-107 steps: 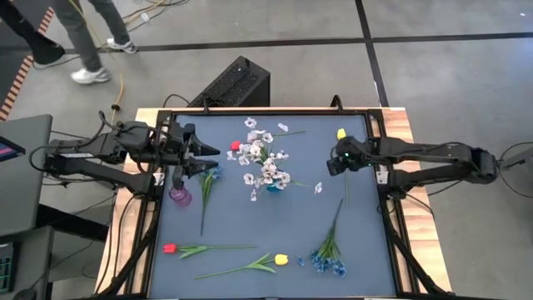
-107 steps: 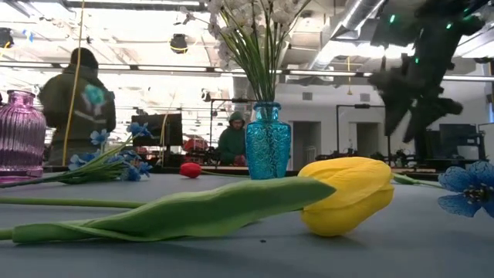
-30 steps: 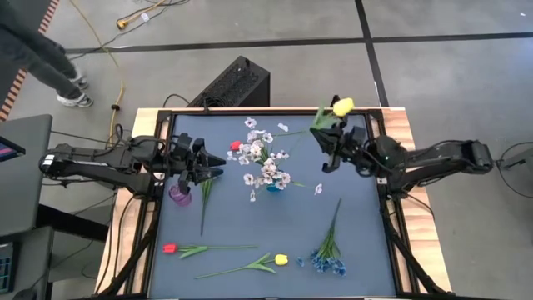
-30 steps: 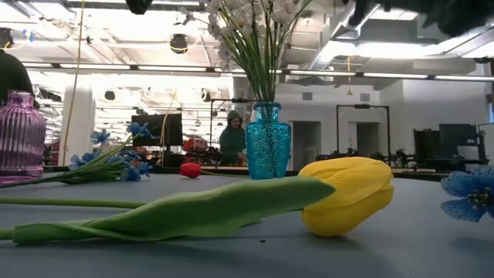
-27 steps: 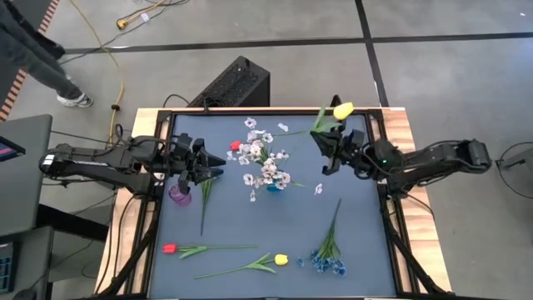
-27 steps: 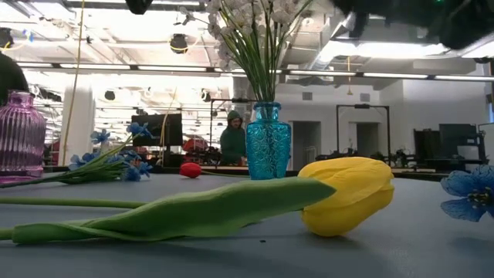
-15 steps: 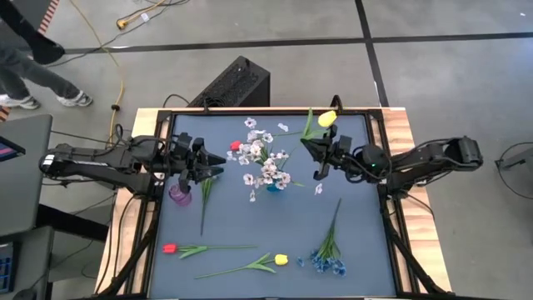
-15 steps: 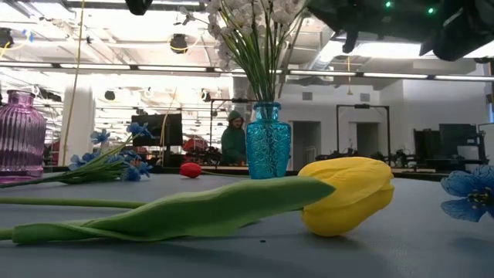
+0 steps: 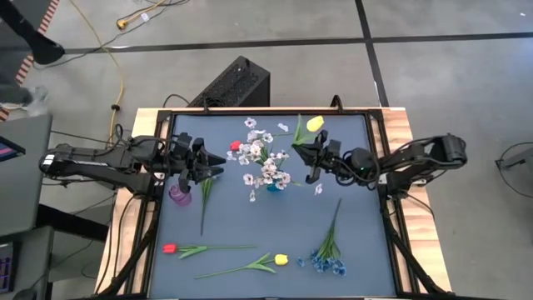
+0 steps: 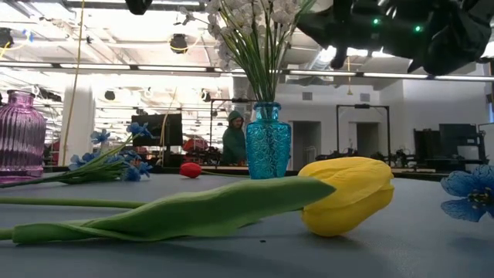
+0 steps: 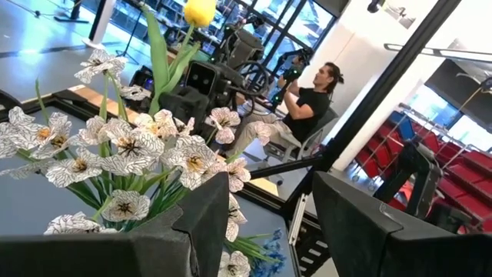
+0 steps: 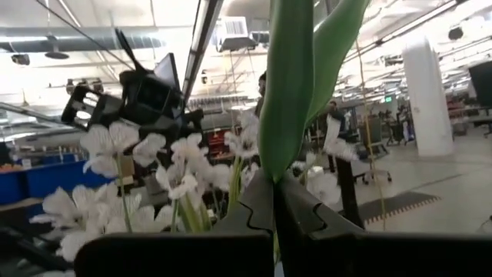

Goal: Sort flowers into vase by color
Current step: Put the top yellow tulip into the blue vase

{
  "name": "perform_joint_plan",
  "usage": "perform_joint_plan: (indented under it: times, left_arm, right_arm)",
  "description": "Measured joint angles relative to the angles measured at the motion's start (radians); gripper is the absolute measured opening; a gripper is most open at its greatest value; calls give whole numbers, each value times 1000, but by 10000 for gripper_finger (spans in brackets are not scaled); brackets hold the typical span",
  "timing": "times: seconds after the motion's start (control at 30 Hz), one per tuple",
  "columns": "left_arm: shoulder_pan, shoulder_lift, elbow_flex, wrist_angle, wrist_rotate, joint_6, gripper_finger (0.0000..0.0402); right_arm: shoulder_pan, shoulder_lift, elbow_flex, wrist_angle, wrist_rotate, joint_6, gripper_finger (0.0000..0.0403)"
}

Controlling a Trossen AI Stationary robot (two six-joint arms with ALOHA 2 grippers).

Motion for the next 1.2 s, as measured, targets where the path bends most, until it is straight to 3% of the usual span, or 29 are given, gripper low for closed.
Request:
perform_joint_plan:
  times: [0.67,1.2]
  left_arm:
    - [0,0,0,-1,1,4,177]
    - [0,0,0,-4,19,3,177]
  right_arm:
    - [59,164,0,-9,1,50,25]
    - [59,153,0,-62,-7,87,104]
